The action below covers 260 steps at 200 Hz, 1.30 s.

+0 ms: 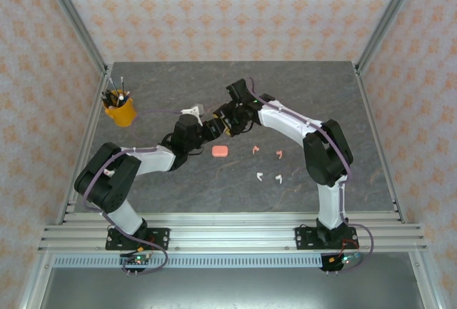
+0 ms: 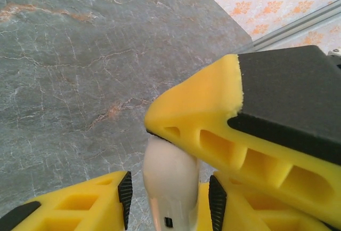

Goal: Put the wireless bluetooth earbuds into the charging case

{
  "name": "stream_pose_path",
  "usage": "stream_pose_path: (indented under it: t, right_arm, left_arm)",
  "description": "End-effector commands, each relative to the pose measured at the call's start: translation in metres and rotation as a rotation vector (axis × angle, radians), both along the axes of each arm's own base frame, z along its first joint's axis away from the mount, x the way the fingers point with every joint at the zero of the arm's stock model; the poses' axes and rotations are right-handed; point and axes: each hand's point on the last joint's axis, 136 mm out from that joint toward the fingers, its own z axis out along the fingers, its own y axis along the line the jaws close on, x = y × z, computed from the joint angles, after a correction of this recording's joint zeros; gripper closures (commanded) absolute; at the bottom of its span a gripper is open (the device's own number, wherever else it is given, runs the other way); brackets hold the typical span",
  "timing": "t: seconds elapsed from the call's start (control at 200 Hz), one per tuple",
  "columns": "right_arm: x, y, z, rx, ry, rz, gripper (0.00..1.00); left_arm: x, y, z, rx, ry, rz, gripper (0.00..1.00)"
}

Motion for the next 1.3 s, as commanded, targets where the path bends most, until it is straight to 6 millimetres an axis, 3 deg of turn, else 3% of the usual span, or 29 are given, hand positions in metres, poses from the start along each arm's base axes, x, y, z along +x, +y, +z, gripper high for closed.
stream_pose_path:
  t: [0.0,0.35,0.696,0.841,0.941,1.071,1.296]
  right_arm:
    - [-0.004,0.001,-0.005,0.008,0.014,0.000,0.42]
    - [-0.005,0.002,-0.005,0.013,0.016,0.002,0.42]
    - [-0.006,0.003,0.001,0.025,0.006,0.010,0.41]
    - [-0.002,-0.002,0.011,0.039,-0.017,0.004,0.30]
    - [0.009,-0.018,0.028,0.056,-0.057,-0.023,0.22]
    - [0.016,-0.050,0.054,0.044,-0.117,-0.039,0.20]
    - [0.010,-0.109,0.069,-0.046,-0.283,0.041,0.17]
  left_arm:
    - [0.014,-0.005,0.020,-0.013,-0.063,0.017,0.57]
    - [0.016,-0.007,0.014,-0.016,-0.053,0.017,0.68]
    - [0.017,-0.008,0.017,-0.016,-0.054,0.013,0.89]
    - [0.016,-0.008,0.021,-0.015,-0.054,0.008,0.98]
    - [0.013,-0.008,0.023,-0.007,-0.050,-0.005,1.00]
    - [0.005,-0.008,0.028,0.022,-0.043,-0.038,1.00]
    - [-0.012,-0.009,0.056,0.080,-0.059,-0.158,1.00]
